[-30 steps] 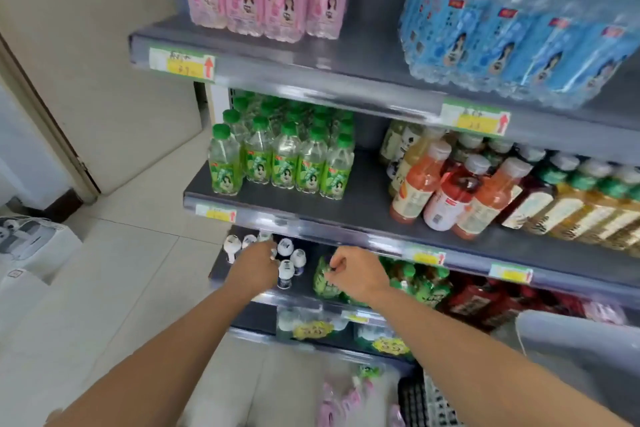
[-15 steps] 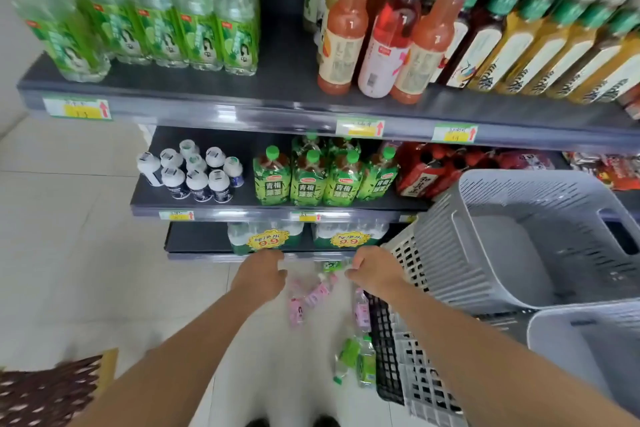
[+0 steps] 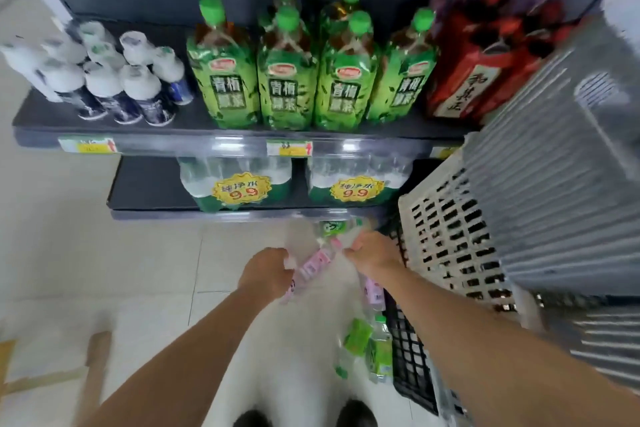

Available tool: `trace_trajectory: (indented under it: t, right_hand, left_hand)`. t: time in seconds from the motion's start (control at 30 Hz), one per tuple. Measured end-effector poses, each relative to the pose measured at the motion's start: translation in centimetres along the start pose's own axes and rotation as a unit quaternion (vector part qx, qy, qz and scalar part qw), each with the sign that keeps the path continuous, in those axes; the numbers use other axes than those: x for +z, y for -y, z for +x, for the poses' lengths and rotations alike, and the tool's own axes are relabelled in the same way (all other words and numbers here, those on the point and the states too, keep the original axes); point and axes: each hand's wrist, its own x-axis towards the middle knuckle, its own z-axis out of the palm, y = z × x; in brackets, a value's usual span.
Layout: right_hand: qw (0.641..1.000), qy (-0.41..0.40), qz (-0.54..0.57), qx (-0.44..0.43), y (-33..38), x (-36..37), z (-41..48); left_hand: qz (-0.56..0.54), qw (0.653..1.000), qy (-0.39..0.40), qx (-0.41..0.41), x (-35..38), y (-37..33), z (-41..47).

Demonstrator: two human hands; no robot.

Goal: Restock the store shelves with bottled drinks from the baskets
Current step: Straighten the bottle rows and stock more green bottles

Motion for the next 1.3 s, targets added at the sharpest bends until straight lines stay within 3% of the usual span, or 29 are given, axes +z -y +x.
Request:
trace_trajectory:
  t: [0.17, 0.4, 0.63, 0.77, 0.93, 1.07, 1.17, 1.3]
  right_hand:
    - [1.000, 0.020, -0.005, 0.012, -1.8, 8.5, 9.0]
    - [0.983, 0.047, 0.150, 0.093, -4.4, 19.3, 18.4]
    - [0.931, 0.015, 0.301, 0.207, -4.7, 24.7, 23.7]
    - [0.923, 0.007, 0.307, 0.231, -4.4, 26.2, 24.5]
    - [0.906, 0.054, 0.352, 0.229, -5.6, 26.2, 24.8]
    - [0.870, 0.159, 0.431, 0.178, -6.4, 23.9, 23.4]
    - [0.874, 0.200, 0.429, 0.108, -6.2, 19.8, 20.8]
    - [0.846, 0.256, 0.466, 0.052, -4.8, 12.8, 16.1]
  left_hand:
    - [0.049, 0.998, 0.025, -0.022, 7.9, 4.3, 7.6]
    - [0.079, 0.995, 0.050, -0.038, 16.9, 8.8, 16.5]
    - [0.024, 0.996, 0.047, -0.065, 22.5, 10.8, 21.1]
    - [0.028, 0.996, 0.044, -0.067, 24.0, 11.6, 21.6]
    - [-0.148, 0.981, 0.070, -0.105, 23.1, 12.6, 22.0]
    - [-0.383, 0.906, 0.110, -0.142, 20.2, 12.4, 20.5]
    - [-0.425, 0.886, 0.148, -0.114, 17.5, 11.7, 18.3]
    - [-0.464, 0.865, 0.176, -0.069, 12.0, 9.9, 13.7]
